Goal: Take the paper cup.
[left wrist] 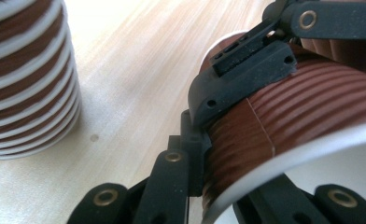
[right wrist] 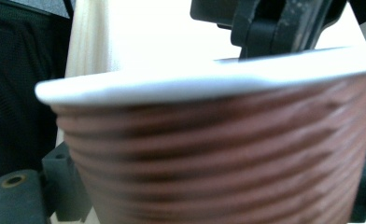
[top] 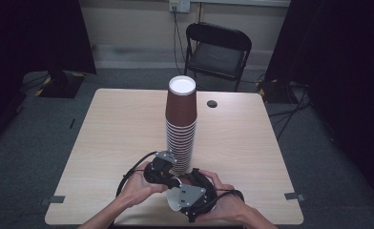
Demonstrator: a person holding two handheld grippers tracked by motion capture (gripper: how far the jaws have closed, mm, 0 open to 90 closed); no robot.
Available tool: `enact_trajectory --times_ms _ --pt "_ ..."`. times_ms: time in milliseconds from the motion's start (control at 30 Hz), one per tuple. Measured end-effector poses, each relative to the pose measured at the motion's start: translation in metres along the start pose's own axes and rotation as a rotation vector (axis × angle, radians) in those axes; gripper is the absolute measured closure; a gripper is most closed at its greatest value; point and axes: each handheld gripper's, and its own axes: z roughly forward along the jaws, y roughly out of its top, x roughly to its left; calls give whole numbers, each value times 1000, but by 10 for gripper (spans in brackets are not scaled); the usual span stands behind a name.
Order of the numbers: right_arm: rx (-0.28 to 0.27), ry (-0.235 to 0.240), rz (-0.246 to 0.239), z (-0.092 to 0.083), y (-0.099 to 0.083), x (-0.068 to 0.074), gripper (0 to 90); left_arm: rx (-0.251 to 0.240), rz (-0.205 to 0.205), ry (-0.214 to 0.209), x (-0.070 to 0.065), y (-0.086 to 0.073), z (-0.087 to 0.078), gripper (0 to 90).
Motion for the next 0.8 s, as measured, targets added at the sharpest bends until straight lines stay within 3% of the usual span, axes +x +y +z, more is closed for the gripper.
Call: enact_trajectory --times_ms 100,133,267,367,400,533,633,700,800 --pt "-8 8 3 -1 0 -1 104 -20 -15 -24 1 -1 0 858" --pt "-10 1 1 0 0 0 106 -4 -17 -7 1 -1 -1 853" --pt "-21 -1 10 0 -1 -1 113 -41 -35 -35 3 -2 -1 821" --pt "-25 -1 25 -1 -2 0 115 -36 -32 -13 3 -3 -2 784" --pt "-31 2 24 -1 -2 -1 116 -50 -29 -27 4 -3 -2 783" --pt "-41 2 45 -2 -3 -1 117 -84 -34 -5 3 -5 -5 705" --pt "-50 6 55 -4 -5 -2 119 -105 -39 2 3 -6 -8 587" --pt "-46 8 62 -4 -6 -2 119 -130 -38 5 3 -6 -10 563" --pt "-49 15 63 -4 -8 -3 120 -152 -33 33 2 -7 -12 459"
